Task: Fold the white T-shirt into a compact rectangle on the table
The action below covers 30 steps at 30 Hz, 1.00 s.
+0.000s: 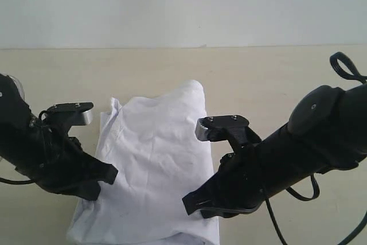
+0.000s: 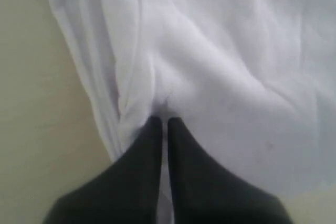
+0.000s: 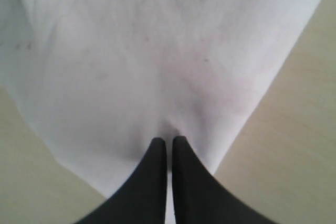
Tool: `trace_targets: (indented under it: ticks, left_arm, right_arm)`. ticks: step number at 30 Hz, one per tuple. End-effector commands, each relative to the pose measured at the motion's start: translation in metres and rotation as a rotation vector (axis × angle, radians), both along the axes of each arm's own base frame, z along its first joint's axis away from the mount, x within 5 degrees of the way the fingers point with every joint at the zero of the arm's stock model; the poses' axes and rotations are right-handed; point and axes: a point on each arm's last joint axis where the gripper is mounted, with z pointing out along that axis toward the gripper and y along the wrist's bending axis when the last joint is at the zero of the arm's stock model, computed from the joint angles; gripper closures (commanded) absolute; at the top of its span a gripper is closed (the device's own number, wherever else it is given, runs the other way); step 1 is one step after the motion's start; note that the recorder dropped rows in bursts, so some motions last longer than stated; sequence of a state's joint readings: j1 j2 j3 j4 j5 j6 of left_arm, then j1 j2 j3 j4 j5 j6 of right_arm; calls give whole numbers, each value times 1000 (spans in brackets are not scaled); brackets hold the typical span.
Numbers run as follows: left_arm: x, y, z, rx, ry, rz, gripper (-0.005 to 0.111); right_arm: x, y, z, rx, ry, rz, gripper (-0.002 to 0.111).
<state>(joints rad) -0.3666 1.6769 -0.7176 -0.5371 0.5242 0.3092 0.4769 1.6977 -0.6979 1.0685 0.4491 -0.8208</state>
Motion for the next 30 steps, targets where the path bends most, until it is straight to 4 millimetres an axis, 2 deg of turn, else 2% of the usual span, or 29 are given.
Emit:
trace_targets:
  ticks: [1, 10, 13, 16, 22, 30]
  left_arm:
    - [-3, 9, -1, 106, 8, 16, 102]
    - [-5, 10, 19, 87, -38, 23, 102]
    - [-6, 5, 28, 16, -28, 55, 102]
    - [-10, -2, 31, -61, -20, -3, 102]
    - [-14, -3, 23, -52, 40, -32, 102]
    - [-11, -3, 0, -18, 124, -33, 102]
  right_arm:
    - [0, 0, 1, 1, -2, 2, 108]
    - [0, 0, 1, 2, 0, 4, 108]
    - [0, 0, 1, 2, 0, 4, 108]
    - [0, 0, 1, 2, 0, 4, 108]
    - [0, 0, 1, 1, -1, 5, 108]
    - [0, 0, 1, 2, 0, 4, 108]
